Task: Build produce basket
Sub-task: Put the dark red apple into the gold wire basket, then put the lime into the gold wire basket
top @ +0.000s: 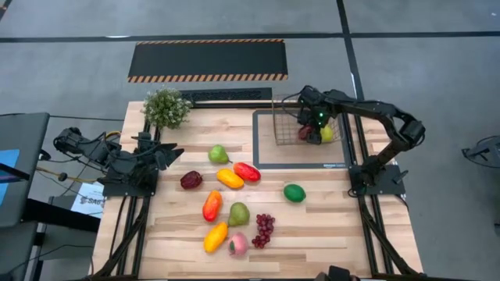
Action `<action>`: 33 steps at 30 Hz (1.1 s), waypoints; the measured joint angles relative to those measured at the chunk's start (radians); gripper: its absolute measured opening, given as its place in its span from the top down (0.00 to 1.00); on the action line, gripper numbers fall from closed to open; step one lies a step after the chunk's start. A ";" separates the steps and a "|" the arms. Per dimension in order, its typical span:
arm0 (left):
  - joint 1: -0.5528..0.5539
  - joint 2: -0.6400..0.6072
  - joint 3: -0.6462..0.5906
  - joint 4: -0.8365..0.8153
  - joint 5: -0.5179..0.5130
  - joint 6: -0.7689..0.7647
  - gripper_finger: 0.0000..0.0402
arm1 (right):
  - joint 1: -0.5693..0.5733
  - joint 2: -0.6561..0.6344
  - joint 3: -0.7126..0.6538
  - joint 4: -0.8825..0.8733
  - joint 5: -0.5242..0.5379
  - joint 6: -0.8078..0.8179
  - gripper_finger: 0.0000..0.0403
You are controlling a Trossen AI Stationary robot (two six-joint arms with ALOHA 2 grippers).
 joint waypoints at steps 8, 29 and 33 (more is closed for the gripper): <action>0.000 0.000 0.000 0.000 0.001 -0.001 0.04 | 0.001 0.000 0.072 -0.036 -0.002 -0.001 0.08; 0.000 0.000 0.000 0.000 0.006 -0.003 0.04 | 0.284 -0.038 0.442 -0.568 -0.245 0.542 0.09; 0.000 0.000 0.000 0.000 0.006 0.003 0.04 | 0.480 -0.056 0.442 -0.522 -0.221 0.671 0.09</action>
